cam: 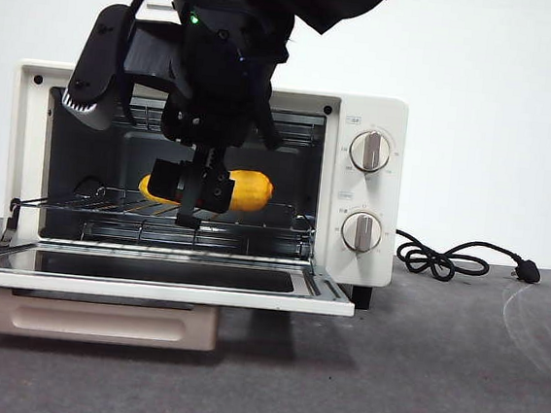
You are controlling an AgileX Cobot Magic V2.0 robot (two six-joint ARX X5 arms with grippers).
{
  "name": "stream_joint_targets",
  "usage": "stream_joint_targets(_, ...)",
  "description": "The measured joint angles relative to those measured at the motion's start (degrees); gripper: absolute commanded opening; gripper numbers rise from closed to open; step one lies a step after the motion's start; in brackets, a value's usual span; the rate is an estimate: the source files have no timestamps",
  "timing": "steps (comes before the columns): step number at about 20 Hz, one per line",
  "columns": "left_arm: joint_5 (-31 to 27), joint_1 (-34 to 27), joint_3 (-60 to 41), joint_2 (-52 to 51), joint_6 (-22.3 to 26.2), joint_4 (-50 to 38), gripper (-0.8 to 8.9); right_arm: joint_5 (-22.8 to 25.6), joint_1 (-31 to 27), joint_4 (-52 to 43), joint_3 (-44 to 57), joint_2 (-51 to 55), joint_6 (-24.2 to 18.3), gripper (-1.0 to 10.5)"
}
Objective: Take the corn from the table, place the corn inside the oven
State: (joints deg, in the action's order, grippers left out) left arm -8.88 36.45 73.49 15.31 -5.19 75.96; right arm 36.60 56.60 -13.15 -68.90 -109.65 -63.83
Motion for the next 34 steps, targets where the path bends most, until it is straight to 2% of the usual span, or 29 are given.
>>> stream_joint_targets(3,0.0,0.0,0.0,0.0,0.0,0.0,-0.06,2.0,1.3,0.0,-0.3,0.0,0.7,3.1)
stream_joint_targets(7,-1.8,0.0,0.0,0.0,0.0,0.0,-0.06,7.3,5.3,0.3,-2.8,0.0,4.2,3.0)
stream_joint_targets(9,-4.5,0.1,0.0,0.0,0.0,0.0,-0.06,9.5,8.6,2.7,-5.6,0.0,6.5,1.7)
stream_joint_targets(11,-7.6,1.0,0.0,0.0,0.3,-0.2,-0.06,10.5,12.1,9.2,-9.1,0.0,10.3,1.4)
stream_joint_targets(13,-11.4,3.0,0.0,0.5,0.5,-0.4,-0.06,9.8,15.0,19.5,-12.8,0.0,16.7,1.0)
stream_joint_targets(16,-16.7,7.0,0.0,2.0,0.7,-0.7,-0.06,6.7,17.7,35.8,-17.3,0.0,26.5,0.2)
stream_joint_targets(20,-22.4,13.8,0.0,3.7,0.6,-1.9,-0.06,0.8,19.5,53.5,-21.4,0.1,39.5,0.0)
stream_joint_targets(23,-26.5,19.9,0.0,4.6,0.3,-2.1,-0.06,-3.3,19.8,62.9,-23.6,0.1,46.0,0.0)
stream_joint_targets(25,-30.9,27.5,0.0,5.4,-1.0,-2.1,-0.06,-9.2,19.8,71.2,-27.0,0.1,50.3,0.0)
stream_joint_targets(28,-35.8,39.9,0.0,5.5,-3.1,-2.1,-0.06,-17.5,19.8,76.4,-31.4,1.2,53.0,0.0)
stream_joint_targets(32,-36.0,57.5,0.0,5.5,-4.1,-2.1,-0.06,-23.0,19.4,76.5,-37.9,4.6,52.0,-0.1)
stream_joint_targets(34,-36.0,66.7,0.0,5.5,-4.3,-2.1,-0.06,-27.7,18.4,78.1,-42.2,5.7,51.1,-0.1)
